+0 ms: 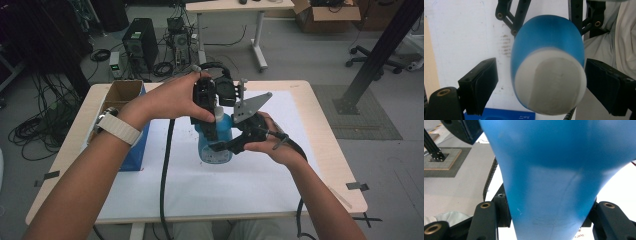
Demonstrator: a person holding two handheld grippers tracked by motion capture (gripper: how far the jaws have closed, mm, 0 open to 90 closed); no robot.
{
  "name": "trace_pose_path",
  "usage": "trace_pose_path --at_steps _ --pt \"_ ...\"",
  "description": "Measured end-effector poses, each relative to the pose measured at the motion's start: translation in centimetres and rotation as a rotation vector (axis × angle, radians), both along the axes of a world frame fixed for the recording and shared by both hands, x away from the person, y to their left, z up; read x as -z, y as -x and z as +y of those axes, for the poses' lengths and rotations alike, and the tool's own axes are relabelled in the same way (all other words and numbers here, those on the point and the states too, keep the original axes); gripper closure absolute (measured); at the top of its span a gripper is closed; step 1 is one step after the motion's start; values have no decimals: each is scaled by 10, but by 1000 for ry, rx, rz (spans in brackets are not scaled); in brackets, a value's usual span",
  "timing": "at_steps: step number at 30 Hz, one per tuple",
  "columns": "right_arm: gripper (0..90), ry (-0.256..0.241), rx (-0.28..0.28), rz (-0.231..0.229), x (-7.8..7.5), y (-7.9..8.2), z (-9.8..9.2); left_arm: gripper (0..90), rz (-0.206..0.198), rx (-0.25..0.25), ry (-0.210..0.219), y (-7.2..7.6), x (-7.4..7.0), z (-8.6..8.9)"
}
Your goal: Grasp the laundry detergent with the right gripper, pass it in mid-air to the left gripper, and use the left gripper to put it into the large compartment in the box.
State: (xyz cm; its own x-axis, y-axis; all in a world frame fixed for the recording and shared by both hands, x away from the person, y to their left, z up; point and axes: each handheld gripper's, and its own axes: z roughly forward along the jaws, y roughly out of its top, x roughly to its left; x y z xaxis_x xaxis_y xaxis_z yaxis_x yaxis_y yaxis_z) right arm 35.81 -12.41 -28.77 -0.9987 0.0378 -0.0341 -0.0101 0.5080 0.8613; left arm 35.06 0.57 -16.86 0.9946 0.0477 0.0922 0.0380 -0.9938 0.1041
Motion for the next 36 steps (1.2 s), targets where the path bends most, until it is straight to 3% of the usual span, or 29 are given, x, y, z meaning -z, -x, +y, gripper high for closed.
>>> trace_pose_path --at_steps 36 --pt "443 7 -1 4 1 0 2 265 6 21 1 0 2 -2"
